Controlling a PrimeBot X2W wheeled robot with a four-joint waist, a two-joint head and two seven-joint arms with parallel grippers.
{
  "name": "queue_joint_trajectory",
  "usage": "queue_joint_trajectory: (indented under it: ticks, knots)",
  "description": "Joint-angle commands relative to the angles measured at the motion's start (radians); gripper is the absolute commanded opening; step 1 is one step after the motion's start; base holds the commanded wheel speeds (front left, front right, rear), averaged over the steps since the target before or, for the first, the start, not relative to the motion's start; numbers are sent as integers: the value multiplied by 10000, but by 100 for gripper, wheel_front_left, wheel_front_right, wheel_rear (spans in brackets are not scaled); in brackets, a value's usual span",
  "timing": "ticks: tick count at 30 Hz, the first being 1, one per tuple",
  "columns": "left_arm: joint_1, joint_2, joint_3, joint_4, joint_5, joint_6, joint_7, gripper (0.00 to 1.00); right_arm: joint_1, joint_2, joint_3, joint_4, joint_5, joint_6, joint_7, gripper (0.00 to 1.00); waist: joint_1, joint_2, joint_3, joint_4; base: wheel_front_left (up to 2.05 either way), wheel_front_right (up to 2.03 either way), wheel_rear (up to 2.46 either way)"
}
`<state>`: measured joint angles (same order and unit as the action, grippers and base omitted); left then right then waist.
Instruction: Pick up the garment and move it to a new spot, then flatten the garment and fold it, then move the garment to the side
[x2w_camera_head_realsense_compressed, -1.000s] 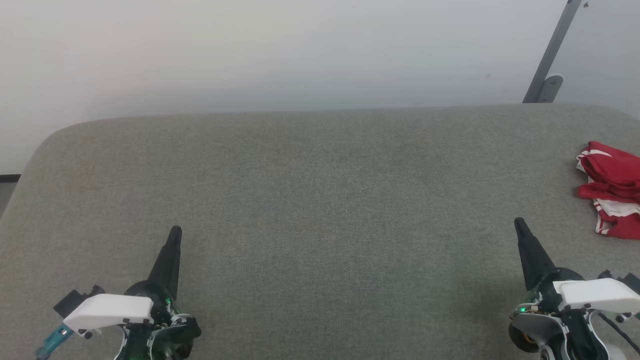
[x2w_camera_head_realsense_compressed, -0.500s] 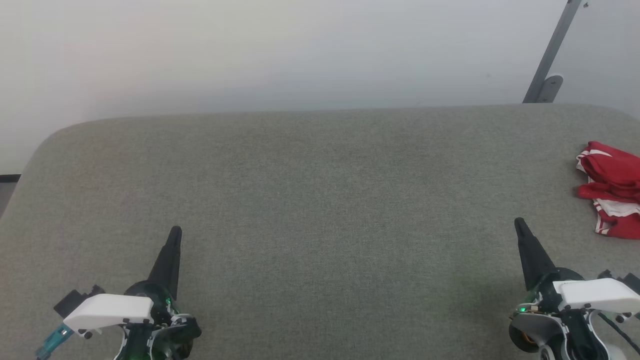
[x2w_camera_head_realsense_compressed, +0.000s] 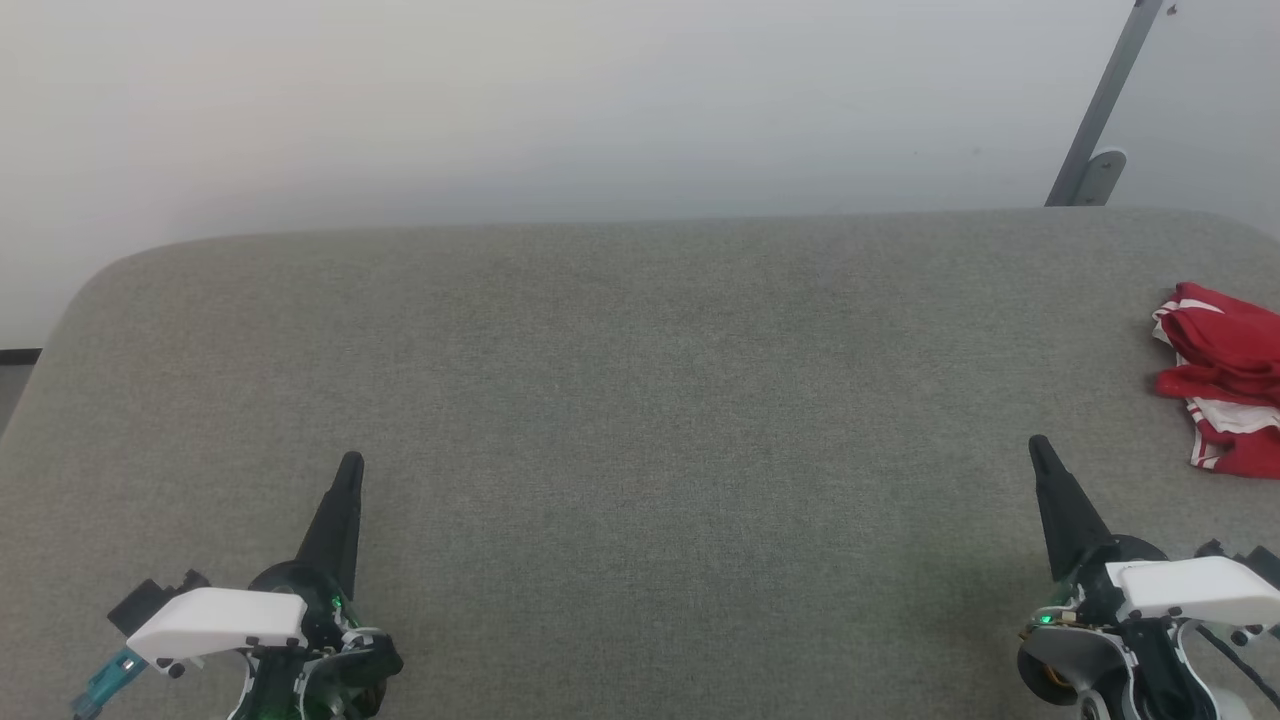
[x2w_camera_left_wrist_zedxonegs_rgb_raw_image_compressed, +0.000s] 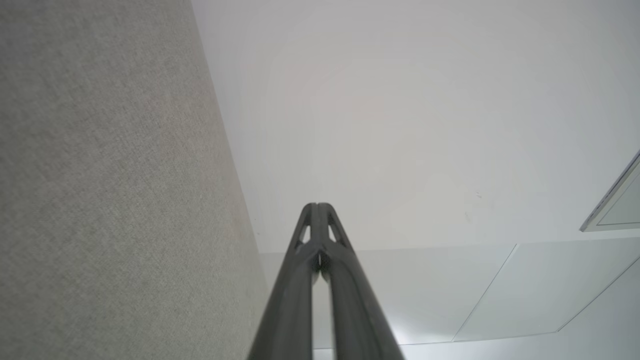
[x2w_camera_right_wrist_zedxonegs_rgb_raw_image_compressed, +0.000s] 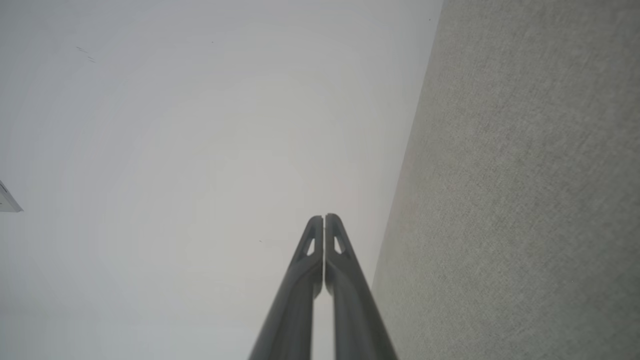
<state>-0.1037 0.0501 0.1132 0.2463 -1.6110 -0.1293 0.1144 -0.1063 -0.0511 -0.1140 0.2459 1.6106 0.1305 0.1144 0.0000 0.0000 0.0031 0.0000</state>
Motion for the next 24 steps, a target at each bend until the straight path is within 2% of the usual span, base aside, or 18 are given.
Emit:
queue_joint_trajectory:
  ticks: [1, 24]
  knots:
    - [-114, -27, 6, -10, -36, -25, 29, 0, -43, 38, -8, -32, 45, 4, 17, 0, 0, 0, 0, 0, 0, 0, 0]
    - [-114, -27, 4, -11, -37, -25, 28, 0, -43, 38, -7, -31, 45, 4, 16, 0, 0, 0, 0, 0, 0, 0, 0]
